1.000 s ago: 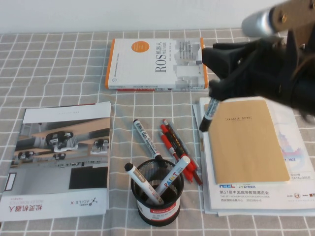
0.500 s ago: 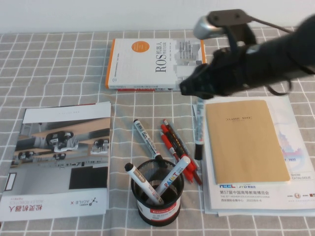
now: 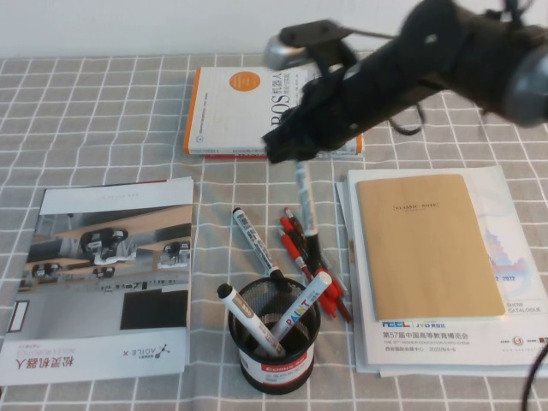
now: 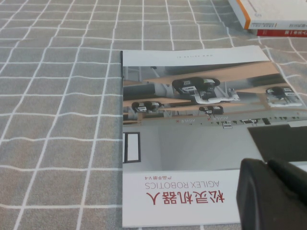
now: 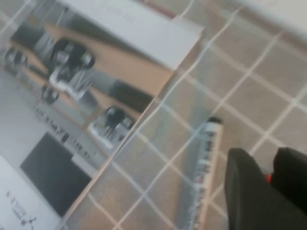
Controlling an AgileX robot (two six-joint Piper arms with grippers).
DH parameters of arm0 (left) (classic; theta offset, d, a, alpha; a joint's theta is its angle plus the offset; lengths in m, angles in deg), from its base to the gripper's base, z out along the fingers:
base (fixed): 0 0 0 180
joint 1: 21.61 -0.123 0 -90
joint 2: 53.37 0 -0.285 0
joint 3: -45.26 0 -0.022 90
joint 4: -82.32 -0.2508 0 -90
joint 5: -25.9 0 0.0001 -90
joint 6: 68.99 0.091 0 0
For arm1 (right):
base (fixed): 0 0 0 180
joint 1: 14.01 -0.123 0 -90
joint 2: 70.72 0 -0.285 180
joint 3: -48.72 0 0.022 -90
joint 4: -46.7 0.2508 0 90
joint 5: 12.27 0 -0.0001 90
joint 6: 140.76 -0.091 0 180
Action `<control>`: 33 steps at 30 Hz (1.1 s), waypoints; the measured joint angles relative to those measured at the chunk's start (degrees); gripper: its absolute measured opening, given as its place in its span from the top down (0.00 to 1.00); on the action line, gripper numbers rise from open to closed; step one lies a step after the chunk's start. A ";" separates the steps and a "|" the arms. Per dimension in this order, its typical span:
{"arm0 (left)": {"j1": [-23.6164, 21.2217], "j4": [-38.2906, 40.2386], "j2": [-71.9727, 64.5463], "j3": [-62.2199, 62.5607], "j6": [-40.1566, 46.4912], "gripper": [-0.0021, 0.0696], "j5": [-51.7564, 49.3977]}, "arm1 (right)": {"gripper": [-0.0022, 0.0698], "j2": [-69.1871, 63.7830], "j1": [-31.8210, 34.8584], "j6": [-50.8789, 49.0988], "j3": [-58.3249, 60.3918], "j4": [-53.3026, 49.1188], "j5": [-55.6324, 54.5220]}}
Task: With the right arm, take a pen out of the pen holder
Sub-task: 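Take a marker out of the pen holder and lay it on the table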
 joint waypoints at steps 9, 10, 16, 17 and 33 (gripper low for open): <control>0.00 0.00 0.00 0.00 0.00 0.98 0.00 | 0.87 -7.27 -3.81 -4.16 -7.63 -3.54 5.22; 0.00 0.00 0.00 0.00 0.00 0.98 0.00 | 0.87 -7.87 -3.91 -4.19 -8.11 -3.65 5.32; 0.00 0.00 0.00 0.00 0.00 0.98 0.00 | 0.87 -11.45 -3.96 -5.43 -10.47 -4.00 5.68; 0.00 0.00 0.00 0.00 0.00 0.98 0.00 | 0.87 -11.95 -3.96 -5.56 -10.52 -4.15 5.68; 0.00 0.00 0.00 0.00 0.00 0.98 0.00 | 0.87 -15.18 -3.96 -6.12 -10.79 -5.14 4.13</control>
